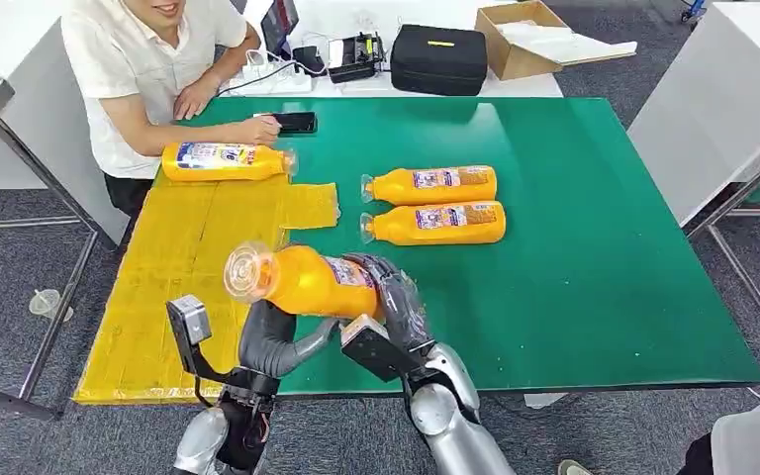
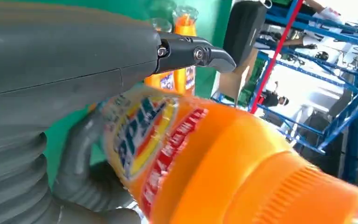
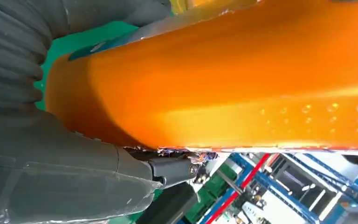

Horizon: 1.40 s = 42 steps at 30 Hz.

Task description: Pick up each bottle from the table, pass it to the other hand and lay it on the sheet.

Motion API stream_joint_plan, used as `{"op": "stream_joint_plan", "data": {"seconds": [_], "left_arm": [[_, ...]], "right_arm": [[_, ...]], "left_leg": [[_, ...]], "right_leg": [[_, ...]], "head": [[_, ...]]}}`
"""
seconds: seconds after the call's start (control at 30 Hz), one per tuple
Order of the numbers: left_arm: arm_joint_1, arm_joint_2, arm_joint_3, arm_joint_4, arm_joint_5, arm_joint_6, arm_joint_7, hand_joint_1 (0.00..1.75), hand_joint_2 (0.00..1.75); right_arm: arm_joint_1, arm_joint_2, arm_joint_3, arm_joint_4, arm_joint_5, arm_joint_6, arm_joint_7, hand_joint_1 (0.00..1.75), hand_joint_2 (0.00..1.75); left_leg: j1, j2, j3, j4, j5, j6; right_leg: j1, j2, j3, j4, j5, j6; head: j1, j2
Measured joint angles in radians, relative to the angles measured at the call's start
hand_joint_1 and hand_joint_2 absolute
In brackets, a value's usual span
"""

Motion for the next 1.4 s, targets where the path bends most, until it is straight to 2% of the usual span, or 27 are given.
{"op": "stream_joint_plan", "data": {"seconds": [0.4,0.7,0.73,0.77,1.03,1.07,1.1,1.13,1.17,1.4], "left_arm": [[-0.008,0.0,-0.002,0.001,0.013,0.002,-0.013,0.0,1.75],[-0.025,0.0,-0.008,0.001,-0.024,0.043,-0.05,0.03,1.75],[-0.026,0.0,-0.01,0.001,-0.03,0.052,-0.058,0.1,1.75],[-0.027,0.0,-0.011,0.001,-0.033,0.056,-0.063,1.75,1.75],[-0.029,0.0,-0.022,0.0,-0.049,0.097,-0.101,1.75,1.75],[-0.03,0.0,-0.023,0.0,-0.054,0.105,-0.107,1.75,1.75],[-0.03,0.0,-0.026,-0.001,-0.057,0.11,-0.113,1.75,1.75],[-0.03,0.0,-0.027,-0.003,-0.061,0.115,-0.115,1.75,1.75],[-0.031,0.0,-0.029,-0.006,-0.063,0.118,-0.118,1.75,1.75],[-0.037,0.0,-0.035,-0.014,-0.063,0.123,-0.124,1.75,1.75]], "right_arm": [[-0.014,0.012,0.03,0.039,0.063,-0.029,0.016,1.75,1.75],[-0.018,0.019,0.053,0.053,0.054,-0.035,0.022,1.75,1.75],[-0.018,0.021,0.056,0.055,0.05,-0.034,0.021,1.75,1.75],[-0.017,0.022,0.058,0.057,0.045,-0.033,0.021,1.75,1.75],[-0.014,0.03,0.067,0.066,-0.003,0.005,0.013,1.75,1.75],[-0.013,0.031,0.069,0.068,-0.013,0.008,0.011,1.43,1.75],[-0.012,0.032,0.071,0.07,-0.022,0.015,0.008,0.37,1.75],[-0.012,0.034,0.071,0.072,-0.033,0.02,0.007,0.37,1.75],[-0.011,0.035,0.072,0.074,-0.042,0.024,0.006,0.0,1.75],[-0.01,0.039,0.072,0.097,-0.122,0.074,-0.007,0.0,1.75]], "left_leg": [[0.0,0.0,0.0,0.0,0.0,0.0],[0.0,0.0,0.0,0.0,0.0,0.0],[0.0,0.0,0.0,0.0,0.0,0.0],[0.0,0.0,0.0,0.0,0.0,0.0],[0.0,0.0,0.0,0.0,0.0,0.0],[0.0,0.0,0.0,0.0,0.0,0.0],[0.0,0.0,0.0,0.0,0.0,0.0],[0.0,0.0,0.0,0.0,0.0,0.0],[0.0,0.0,0.0,0.0,0.0,0.0],[0.0,0.0,0.0,0.0,0.0,0.0]], "right_leg": [[0.0,0.0,0.0,0.0,0.0,0.0],[0.0,0.0,0.0,0.0,0.0,0.0],[0.0,0.0,0.0,0.0,0.0,0.0],[0.0,0.0,0.0,0.0,0.0,0.0],[0.0,0.0,0.0,0.0,0.0,0.0],[0.0,0.0,0.0,0.0,0.0,0.0],[0.0,0.0,0.0,0.0,0.0,0.0],[0.0,0.0,-0.001,0.0,0.0,0.0],[0.0,0.0,-0.001,0.0,0.0,0.0],[0.0,0.0,0.0,0.0,0.0,0.0]], "head": [[0.0,0.0],[0.0,0.0],[0.0,0.0],[0.0,0.0],[0.0,0.0],[0.0,0.0],[0.0,0.0],[0.0,0.0],[0.0,0.0],[0.0,0.0]]}}
